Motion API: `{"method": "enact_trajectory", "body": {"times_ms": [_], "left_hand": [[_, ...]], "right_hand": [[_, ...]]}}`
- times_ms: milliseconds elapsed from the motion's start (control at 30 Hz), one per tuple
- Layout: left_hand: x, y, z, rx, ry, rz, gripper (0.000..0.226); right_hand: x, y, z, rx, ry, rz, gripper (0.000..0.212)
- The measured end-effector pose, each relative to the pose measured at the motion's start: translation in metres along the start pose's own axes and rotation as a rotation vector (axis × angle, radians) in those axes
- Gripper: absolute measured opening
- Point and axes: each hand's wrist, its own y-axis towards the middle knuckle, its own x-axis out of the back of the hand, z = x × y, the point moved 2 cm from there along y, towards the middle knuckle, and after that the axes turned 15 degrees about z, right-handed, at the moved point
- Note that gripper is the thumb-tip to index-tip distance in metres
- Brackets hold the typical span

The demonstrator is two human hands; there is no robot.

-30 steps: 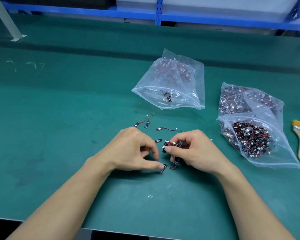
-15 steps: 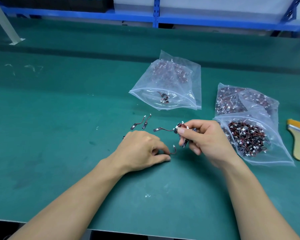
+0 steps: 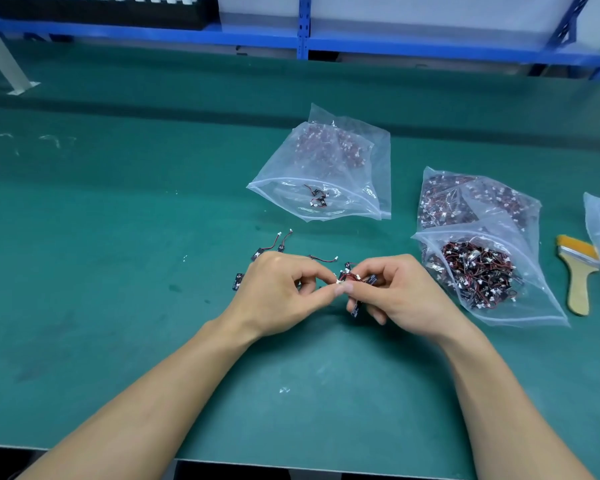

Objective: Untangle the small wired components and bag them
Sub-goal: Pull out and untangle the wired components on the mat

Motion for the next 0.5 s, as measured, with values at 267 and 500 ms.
{"method": "enact_trajectory", "body": {"times_ms": [267, 500], "left_hand": [[-0.001, -0.002, 0.006, 0.066, -0.122, 0.027, 0.015], [-0.001, -0.003, 0.001, 0.094, -0.120, 0.019, 0.018]], "right_hand": [[0.015, -0.009, -0.005, -0.004, 0.058, -0.019, 0.005], [0.030, -0.020, -0.006, 0.011, 0.116, -0.122, 0.010]]}}
